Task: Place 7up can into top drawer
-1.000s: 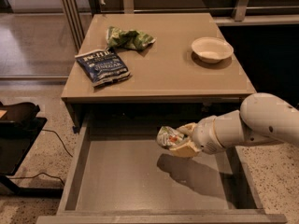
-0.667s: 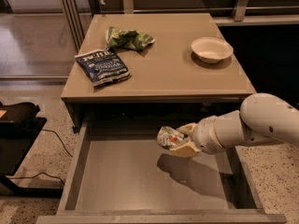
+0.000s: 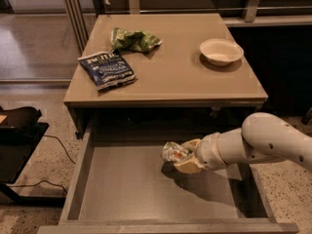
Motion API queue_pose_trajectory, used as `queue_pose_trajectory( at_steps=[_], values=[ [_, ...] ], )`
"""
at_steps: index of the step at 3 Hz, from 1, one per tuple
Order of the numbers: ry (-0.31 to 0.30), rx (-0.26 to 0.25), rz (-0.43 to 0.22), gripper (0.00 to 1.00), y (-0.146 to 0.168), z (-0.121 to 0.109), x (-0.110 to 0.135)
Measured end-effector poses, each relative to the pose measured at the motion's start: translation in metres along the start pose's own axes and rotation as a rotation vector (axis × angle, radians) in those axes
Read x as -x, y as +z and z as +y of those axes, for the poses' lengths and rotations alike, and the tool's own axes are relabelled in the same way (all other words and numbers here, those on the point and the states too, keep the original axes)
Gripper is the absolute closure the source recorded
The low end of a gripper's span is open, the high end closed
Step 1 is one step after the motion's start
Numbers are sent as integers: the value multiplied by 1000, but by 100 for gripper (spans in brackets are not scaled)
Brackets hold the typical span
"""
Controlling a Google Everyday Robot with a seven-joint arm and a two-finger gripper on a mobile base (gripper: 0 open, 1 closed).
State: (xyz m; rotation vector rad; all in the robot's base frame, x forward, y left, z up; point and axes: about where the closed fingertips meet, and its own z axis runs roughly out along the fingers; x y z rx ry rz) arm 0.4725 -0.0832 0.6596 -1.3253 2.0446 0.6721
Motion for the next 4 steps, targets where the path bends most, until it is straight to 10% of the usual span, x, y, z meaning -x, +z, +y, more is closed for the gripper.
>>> queue_pose_trajectory(
  at_steps=[1,4],
  values=[
    [10,-19,-14,100,15,-2,-15],
    [10,-23,-15,35,16,-3,-15]
  ],
)
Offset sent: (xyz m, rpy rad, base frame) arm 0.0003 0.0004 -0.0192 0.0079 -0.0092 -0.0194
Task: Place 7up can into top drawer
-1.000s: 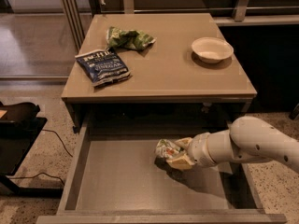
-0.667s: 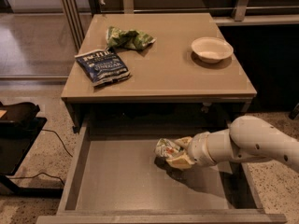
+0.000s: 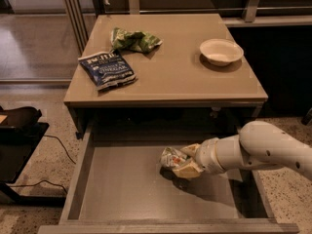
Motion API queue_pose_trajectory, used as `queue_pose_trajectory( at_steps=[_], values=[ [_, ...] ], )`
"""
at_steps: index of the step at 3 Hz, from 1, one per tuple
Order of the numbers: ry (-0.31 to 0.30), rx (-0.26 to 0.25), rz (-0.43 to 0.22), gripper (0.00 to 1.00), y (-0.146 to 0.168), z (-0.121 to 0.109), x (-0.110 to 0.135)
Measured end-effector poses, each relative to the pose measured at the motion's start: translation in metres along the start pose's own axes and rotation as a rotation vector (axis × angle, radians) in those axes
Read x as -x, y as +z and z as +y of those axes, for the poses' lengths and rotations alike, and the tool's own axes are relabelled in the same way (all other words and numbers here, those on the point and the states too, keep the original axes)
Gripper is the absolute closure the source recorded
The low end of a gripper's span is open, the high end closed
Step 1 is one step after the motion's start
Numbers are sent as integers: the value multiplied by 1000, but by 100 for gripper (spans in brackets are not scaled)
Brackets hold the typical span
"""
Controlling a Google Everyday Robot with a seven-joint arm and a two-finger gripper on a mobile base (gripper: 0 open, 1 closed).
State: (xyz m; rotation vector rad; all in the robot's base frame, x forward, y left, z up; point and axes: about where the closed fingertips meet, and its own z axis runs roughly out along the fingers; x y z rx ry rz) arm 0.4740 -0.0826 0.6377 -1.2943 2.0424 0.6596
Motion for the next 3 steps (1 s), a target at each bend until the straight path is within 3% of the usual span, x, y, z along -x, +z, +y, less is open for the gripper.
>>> queue_pose_trajectory(
  at_steps=[1,2,3],
  values=[
    [0,0,0,12,0,0,0],
    [0,0,0,0,0,0,0],
    [0,0,0,0,0,0,0]
  ],
)
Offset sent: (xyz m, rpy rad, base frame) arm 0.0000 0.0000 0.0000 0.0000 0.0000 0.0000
